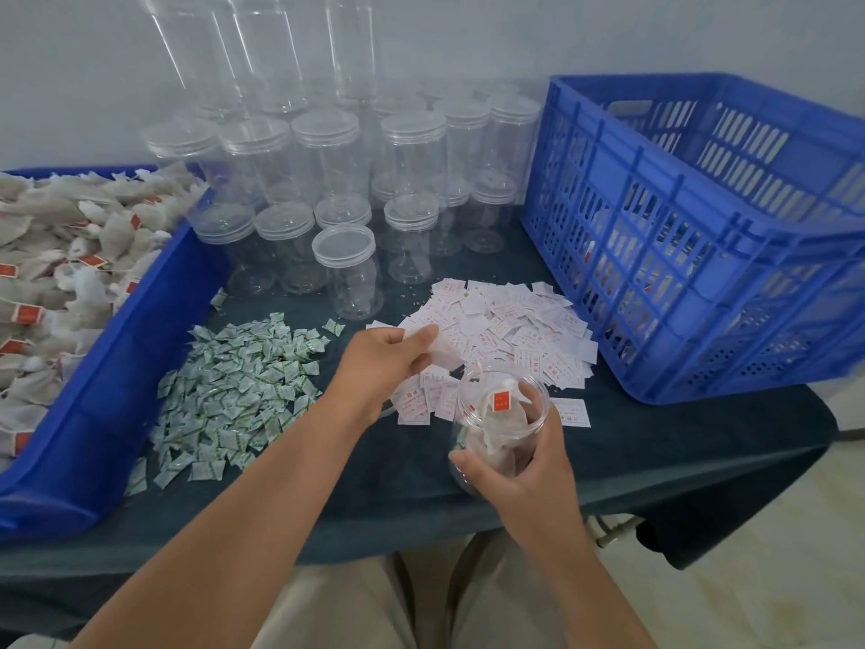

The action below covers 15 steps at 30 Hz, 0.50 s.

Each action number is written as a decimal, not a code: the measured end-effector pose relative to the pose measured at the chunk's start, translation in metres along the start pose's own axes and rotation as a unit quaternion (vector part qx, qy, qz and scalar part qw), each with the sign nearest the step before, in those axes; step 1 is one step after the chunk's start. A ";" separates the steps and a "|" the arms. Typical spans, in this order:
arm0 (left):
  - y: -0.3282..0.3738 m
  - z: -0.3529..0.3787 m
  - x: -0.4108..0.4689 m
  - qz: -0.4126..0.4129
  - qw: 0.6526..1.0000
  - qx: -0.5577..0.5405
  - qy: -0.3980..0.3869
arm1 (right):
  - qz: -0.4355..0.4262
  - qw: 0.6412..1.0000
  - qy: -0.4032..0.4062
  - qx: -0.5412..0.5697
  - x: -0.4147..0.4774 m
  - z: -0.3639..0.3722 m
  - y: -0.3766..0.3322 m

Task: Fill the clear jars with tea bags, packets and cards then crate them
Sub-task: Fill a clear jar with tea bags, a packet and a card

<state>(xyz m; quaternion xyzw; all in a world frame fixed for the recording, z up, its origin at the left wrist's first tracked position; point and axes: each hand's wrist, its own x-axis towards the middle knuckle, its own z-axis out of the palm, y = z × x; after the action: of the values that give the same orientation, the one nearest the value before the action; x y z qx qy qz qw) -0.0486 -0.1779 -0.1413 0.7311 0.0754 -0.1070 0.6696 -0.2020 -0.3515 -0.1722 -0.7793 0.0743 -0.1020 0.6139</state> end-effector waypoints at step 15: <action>0.024 0.000 -0.006 0.133 0.977 0.166 0.008 | -0.015 1.000 0.006 -0.001 0.009 0.008 -0.001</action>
<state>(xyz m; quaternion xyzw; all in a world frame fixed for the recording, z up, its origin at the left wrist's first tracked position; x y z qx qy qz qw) -0.0486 -0.1801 -0.1171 0.8365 -0.0353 -0.0221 0.5463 -0.1915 -0.3454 -0.1721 -0.7805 0.0665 -0.1151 0.6108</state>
